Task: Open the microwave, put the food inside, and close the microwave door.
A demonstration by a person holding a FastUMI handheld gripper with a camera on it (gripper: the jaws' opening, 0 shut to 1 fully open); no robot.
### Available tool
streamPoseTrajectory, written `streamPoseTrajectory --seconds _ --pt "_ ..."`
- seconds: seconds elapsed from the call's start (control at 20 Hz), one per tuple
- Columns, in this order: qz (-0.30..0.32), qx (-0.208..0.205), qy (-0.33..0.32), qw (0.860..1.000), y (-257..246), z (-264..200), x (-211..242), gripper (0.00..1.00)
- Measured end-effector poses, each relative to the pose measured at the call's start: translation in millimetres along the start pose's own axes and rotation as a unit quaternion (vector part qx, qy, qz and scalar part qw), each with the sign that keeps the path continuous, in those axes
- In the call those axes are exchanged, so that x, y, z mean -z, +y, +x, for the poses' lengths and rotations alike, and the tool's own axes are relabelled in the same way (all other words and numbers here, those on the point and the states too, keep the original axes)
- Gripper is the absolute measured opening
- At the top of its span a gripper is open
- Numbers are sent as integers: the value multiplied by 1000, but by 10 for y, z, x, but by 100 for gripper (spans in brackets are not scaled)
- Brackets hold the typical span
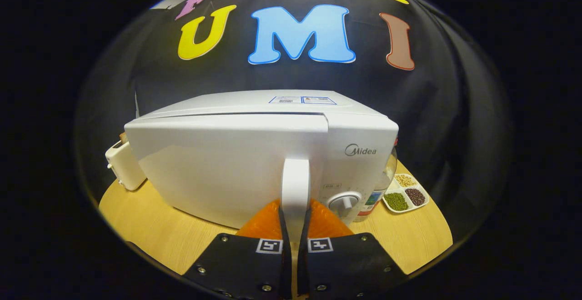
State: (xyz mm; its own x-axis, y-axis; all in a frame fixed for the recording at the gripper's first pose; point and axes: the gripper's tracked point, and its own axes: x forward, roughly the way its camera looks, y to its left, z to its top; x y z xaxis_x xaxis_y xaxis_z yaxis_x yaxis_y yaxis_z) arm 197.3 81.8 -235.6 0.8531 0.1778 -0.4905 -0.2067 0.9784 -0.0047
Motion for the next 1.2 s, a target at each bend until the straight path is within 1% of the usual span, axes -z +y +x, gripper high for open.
streamPoseTrajectory --seconds 0.15,0.3,0.45,0.6,0.75,1.2 --pt "14 -5 23 1000 64 -192 92 6" --pt "-4 -13 40 999 144 -371 186 5" --pt "-2 -21 47 999 272 -618 295 5" --pt "-5 -18 51 999 395 -817 382 6" --pt "10 -15 60 998 529 -981 469 6" --pt "21 2 48 999 968 -1403 663 6"
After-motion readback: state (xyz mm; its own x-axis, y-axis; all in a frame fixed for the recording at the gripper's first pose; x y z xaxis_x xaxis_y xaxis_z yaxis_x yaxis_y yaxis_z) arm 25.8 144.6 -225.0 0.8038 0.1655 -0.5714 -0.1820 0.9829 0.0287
